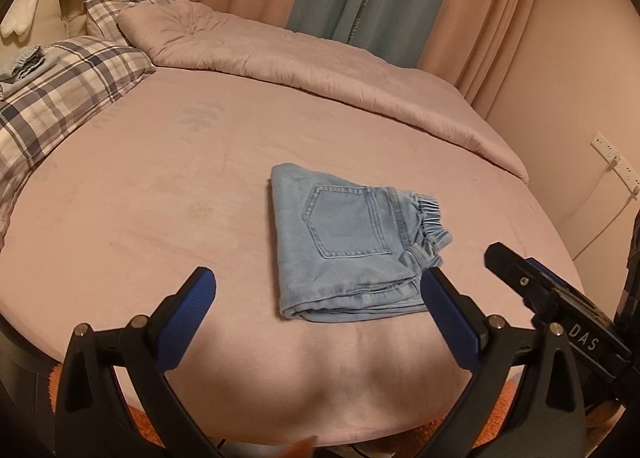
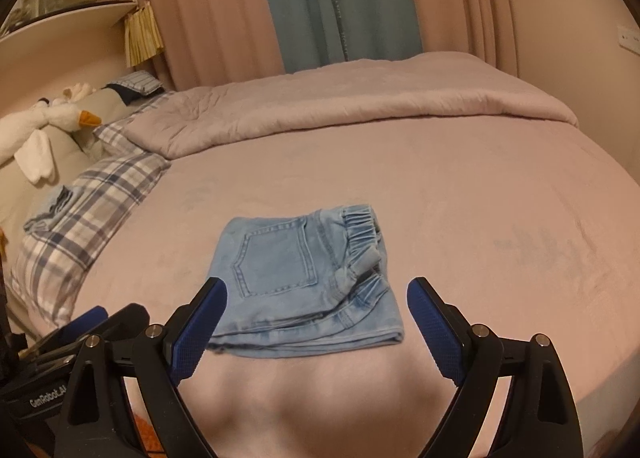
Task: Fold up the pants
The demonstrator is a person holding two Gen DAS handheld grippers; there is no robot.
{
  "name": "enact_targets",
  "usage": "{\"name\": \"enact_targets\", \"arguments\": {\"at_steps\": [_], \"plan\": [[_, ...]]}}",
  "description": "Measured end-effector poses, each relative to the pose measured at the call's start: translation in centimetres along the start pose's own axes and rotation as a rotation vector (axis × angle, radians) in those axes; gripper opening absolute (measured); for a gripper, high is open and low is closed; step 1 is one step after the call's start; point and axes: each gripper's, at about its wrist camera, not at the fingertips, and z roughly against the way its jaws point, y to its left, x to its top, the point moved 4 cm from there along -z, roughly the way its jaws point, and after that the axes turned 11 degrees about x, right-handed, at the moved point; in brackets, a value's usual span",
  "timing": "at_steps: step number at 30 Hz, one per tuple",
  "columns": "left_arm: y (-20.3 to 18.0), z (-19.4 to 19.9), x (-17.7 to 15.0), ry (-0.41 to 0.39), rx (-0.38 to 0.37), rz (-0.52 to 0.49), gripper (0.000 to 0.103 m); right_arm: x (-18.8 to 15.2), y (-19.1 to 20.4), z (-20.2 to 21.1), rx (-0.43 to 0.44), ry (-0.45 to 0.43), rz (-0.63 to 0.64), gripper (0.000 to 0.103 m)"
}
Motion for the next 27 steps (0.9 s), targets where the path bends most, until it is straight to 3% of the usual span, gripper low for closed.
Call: {"name": "enact_targets", "arguments": {"at_steps": [8, 27], "plan": [[-0.7, -0.3, -0.5, 0.047, -0.014, -0.014, 0.103, -0.3, 0.2, 0.2, -0.03, 0.004, 0.004, 0.091], [-1.3, 0.3, -0.9, 0.042, 0.028, -0.04, 0.103, -0.8, -0.3, 0.8, -0.064, 0.011, -0.008, 0.091]]}}
